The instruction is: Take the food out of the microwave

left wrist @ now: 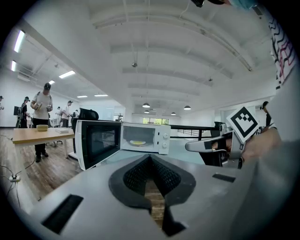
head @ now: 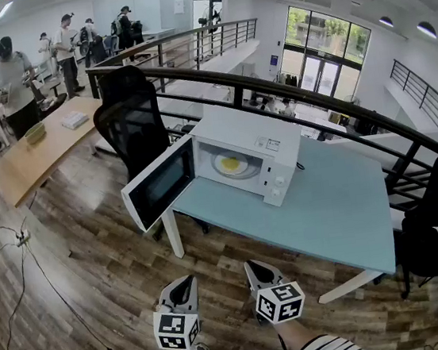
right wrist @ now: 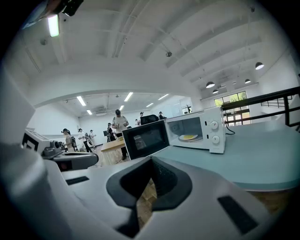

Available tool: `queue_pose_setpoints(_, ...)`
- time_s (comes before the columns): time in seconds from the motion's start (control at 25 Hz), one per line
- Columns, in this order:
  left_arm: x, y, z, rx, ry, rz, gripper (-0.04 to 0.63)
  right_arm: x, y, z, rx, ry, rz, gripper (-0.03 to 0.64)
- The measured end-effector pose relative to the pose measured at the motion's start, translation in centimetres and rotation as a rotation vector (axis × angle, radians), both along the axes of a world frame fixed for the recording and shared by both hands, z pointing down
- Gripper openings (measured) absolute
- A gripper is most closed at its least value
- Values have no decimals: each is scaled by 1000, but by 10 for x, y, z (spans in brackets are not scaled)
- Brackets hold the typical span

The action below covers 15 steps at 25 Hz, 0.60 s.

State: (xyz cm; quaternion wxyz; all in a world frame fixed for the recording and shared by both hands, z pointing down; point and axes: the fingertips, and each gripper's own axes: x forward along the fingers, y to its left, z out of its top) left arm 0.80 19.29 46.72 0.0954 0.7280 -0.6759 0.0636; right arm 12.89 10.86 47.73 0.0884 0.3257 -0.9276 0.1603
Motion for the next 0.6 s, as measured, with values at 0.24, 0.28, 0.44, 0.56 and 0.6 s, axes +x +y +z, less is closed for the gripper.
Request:
queue_pose_setpoints(0.24,-21,-6,1,4,21,58,25,-22,-2,-3,3,-26,51,28)
queue_pose_setpoints(0.28,-24,-7,1,6,26,73,25,-24,-3,-4,4,-28,68,28)
queue_pose_setpoints(0.44,-36,-13,1,7,35,140,25,-32,-7,-2,-3,-41,133,31)
queue_pose_setpoints(0.56,-40,-18,0,0,18,194,25,-34,-9,-1,-8,-46,178,31)
queue_pose_setpoints(0.6,-41,-20,-1,-2,10,211,26,-34,-9,-1,-11,-49,194,31)
